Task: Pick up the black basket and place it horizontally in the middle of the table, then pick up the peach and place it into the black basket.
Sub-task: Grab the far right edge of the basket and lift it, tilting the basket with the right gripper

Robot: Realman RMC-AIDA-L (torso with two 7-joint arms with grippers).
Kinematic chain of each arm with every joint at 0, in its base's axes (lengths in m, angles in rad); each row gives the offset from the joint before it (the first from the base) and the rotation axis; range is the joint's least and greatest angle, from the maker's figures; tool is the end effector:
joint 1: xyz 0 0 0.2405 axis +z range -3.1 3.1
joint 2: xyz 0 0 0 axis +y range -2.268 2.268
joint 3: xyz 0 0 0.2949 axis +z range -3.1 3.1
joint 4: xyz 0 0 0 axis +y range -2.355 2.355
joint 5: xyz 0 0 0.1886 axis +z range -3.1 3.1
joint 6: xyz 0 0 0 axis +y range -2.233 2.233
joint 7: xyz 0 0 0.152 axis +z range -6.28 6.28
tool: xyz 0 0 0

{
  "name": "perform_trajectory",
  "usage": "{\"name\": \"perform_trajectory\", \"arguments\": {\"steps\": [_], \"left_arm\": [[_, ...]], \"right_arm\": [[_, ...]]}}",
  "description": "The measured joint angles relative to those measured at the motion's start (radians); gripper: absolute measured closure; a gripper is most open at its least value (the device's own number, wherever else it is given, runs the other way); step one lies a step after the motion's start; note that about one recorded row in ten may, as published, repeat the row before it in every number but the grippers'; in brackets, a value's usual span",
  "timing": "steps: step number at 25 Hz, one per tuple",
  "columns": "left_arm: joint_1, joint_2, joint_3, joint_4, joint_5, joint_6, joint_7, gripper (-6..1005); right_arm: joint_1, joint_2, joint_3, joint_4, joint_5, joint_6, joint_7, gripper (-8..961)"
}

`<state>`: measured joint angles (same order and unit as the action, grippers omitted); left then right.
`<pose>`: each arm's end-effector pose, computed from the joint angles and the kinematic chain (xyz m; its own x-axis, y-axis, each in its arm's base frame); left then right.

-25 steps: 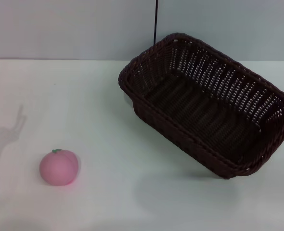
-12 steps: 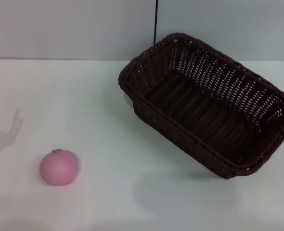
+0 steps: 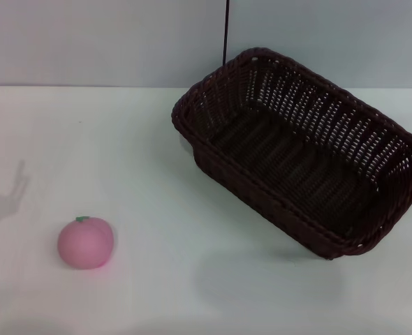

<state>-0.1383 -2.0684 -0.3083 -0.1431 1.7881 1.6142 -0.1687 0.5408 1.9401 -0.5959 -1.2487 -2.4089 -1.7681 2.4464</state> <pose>-0.3824 0.2138 0.0067 0.6735 -0.1946 0.7131 0.7230 -0.0278 -0.6903 0.2964 0.3499 0.1150 0.4222 -0.8366 -0.3491 -0.8981 -0.3335 -0.2868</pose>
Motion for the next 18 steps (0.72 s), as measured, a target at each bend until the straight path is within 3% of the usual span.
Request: {"name": "perform_trajectory", "arguments": {"steps": [4, 10, 18], "left_arm": [[0.002, -0.001, 0.001, -0.001, 0.002, 0.001, 0.0, 177], [0.005, -0.002, 0.002, -0.006, 0.002, 0.001, 0.0, 178], [0.008, -0.002, 0.003, -0.011, 0.002, -0.001, 0.0, 179]], "right_arm": [[0.011, 0.018, -0.047, 0.062, 0.0, 0.077, -0.027, 196], [0.045, 0.072, -0.068, 0.175, 0.001, 0.228, -0.11, 216], [0.09, 0.078, -0.069, 0.322, 0.001, 0.33, -0.196, 248]]}}
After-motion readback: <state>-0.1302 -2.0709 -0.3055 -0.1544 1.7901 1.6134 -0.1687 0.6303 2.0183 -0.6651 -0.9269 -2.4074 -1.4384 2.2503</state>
